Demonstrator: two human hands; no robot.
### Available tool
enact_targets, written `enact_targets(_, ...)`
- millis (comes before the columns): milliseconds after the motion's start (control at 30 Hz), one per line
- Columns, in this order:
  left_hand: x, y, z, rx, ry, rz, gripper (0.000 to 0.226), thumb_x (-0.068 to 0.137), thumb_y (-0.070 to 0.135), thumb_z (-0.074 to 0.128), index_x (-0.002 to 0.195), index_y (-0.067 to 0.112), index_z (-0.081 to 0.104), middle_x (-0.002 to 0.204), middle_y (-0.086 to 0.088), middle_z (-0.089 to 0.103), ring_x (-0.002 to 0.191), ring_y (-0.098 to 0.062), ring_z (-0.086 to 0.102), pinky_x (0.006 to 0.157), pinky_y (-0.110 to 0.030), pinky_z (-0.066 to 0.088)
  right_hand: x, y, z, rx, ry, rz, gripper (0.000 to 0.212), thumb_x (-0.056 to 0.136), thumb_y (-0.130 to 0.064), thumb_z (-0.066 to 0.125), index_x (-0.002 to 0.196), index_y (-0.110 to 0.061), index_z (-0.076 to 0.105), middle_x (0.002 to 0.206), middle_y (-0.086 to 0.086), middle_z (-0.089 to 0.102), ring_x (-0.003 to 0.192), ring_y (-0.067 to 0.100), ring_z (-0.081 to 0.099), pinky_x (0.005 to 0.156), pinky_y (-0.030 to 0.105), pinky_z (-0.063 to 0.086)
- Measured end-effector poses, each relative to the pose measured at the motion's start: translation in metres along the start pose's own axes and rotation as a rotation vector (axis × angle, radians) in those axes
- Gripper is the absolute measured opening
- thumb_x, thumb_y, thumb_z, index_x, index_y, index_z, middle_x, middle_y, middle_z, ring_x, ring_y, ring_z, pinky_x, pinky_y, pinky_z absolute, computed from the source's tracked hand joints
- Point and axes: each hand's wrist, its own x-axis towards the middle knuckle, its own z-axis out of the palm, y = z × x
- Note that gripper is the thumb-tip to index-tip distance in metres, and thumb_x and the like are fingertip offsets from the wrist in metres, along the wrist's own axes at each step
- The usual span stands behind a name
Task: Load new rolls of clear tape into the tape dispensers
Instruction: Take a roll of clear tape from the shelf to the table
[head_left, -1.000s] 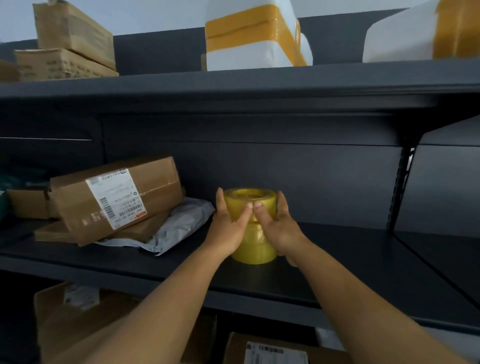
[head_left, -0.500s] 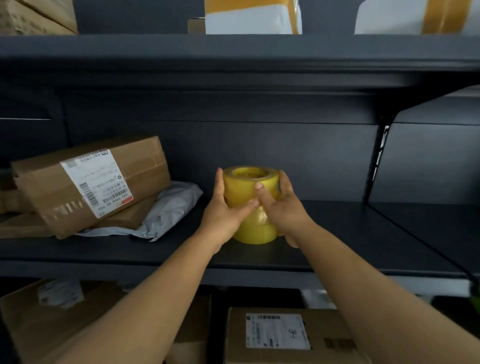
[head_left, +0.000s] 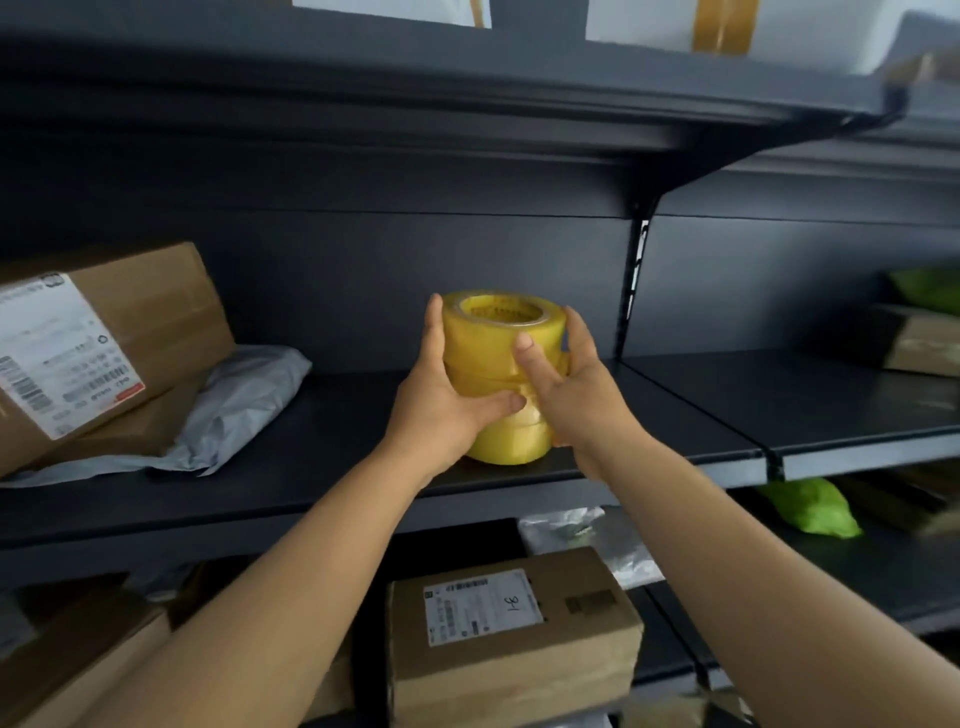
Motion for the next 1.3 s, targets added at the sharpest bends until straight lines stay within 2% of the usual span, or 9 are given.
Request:
enact_targets(233, -0.03, 0.04, 0.063, -0.054, -0.175, 0.078, 0.121, 0.069, 0.026, 0.084, 0.145, 0.052, -0.007, 0.146, 0.011, 0.035, 0.113, -0.006, 0.042, 0.092, -0.03, 0.042, -0.051, 0.005, -0.079, -0.094, 0.199, 0.015, 0.079, 0.087, -0.062, 0.049, 0.151, -0.042, 0.006, 0.149, -0.005, 0.037, 0.126, 0.023, 0.047, 0.094, 0.038, 0.046)
enact_targets(433, -0.082, 0.076, 0.128, -0.109, -0.318, 0.132, 0.12, 0.069, 0.029, 0.083, 0.144, 0.052, -0.007, 0.148, 0.012, 0.033, 0.119, -0.007, 0.04, 0.097, -0.035, 0.043, -0.118, 0.011, -0.155, -0.076, 0.322, 0.061, 0.081, 0.086, -0.061, 0.052, 0.149, -0.044, 0.005, 0.147, -0.004, 0.039, 0.125, 0.023, 0.048, 0.099, 0.048, 0.047)
enact_targets(600, -0.145, 0.108, 0.184, -0.181, -0.451, 0.133, 0.12, 0.069, 0.028, 0.083, 0.144, 0.054, -0.006, 0.149, 0.012, 0.031, 0.126, -0.011, 0.04, 0.104, -0.046, 0.041, -0.193, 0.019, -0.22, -0.128, 0.433, 0.113, 0.079, 0.088, -0.06, 0.05, 0.151, -0.043, 0.005, 0.148, -0.006, 0.036, 0.115, 0.014, 0.043, 0.091, 0.035, 0.043)
enact_targets(667, -0.176, 0.123, 0.206, -0.19, -0.502, 0.131, 0.12, 0.068, 0.028, 0.083, 0.143, 0.055, -0.007, 0.15, 0.011, 0.03, 0.13, -0.013, 0.039, 0.105, -0.048, 0.041, -0.226, 0.021, -0.247, -0.141, 0.475, 0.137, 0.08, 0.087, -0.06, 0.051, 0.151, -0.043, 0.005, 0.148, -0.005, 0.037, 0.116, 0.014, 0.044, 0.092, 0.036, 0.043)
enact_targets(833, -0.248, 0.155, 0.255, -0.26, -0.631, 0.123, 0.122, 0.07, 0.025, 0.083, 0.145, 0.051, -0.009, 0.149, 0.01, 0.031, 0.122, -0.008, 0.038, 0.094, -0.034, 0.04, -0.307, 0.028, -0.3, -0.131, 0.58, 0.195, 0.083, 0.084, -0.062, 0.056, 0.149, -0.044, 0.008, 0.147, -0.001, 0.04, 0.126, 0.026, 0.047, 0.102, 0.05, 0.043)
enact_targets(1000, -0.321, 0.187, 0.299, -0.311, -0.75, 0.143, 0.12, 0.071, 0.022, 0.081, 0.147, 0.047, -0.009, 0.147, 0.011, 0.033, 0.116, -0.007, 0.039, 0.091, -0.032, 0.041, -0.39, 0.028, -0.351, -0.136, 0.664, 0.235, 0.08, 0.086, -0.059, 0.055, 0.15, -0.043, 0.01, 0.138, -0.004, 0.045, 0.12, 0.023, 0.049, 0.101, 0.051, 0.044)
enact_targets(1133, -0.37, 0.212, 0.336, -0.367, -0.844, 0.127, 0.121, 0.07, 0.021, 0.082, 0.145, 0.051, -0.007, 0.15, 0.009, 0.031, 0.13, -0.018, 0.041, 0.104, -0.051, 0.041, -0.446, 0.029, -0.391, -0.164, 0.74, 0.27, 0.076, 0.088, -0.058, 0.053, 0.149, -0.044, 0.01, 0.122, -0.012, 0.042, 0.111, 0.019, 0.047, 0.097, 0.048, 0.045)
enact_targets(1233, -0.402, 0.228, 0.37, -0.375, -0.922, 0.125, 0.121, 0.07, 0.019, 0.082, 0.145, 0.051, -0.008, 0.148, 0.009, 0.033, 0.131, -0.02, 0.042, 0.104, -0.055, 0.04, -0.483, 0.033, -0.419, -0.139, 0.818, 0.294, 0.071, 0.089, -0.054, 0.054, 0.147, -0.045, 0.014, 0.109, -0.017, 0.042, 0.106, 0.016, 0.047, 0.095, 0.046, 0.045)
enact_targets(1300, -0.419, 0.236, 0.396, -0.371, -0.972, 0.117, 0.121, 0.07, 0.019, 0.082, 0.144, 0.052, -0.007, 0.149, 0.008, 0.033, 0.131, -0.021, 0.042, 0.104, -0.055, 0.04, -0.503, 0.04, -0.439, -0.128, 0.865, 0.299, 0.07, 0.089, -0.052, 0.055, 0.146, -0.045, 0.016, 0.112, -0.016, 0.044, 0.107, 0.017, 0.049, 0.097, 0.047, 0.046)
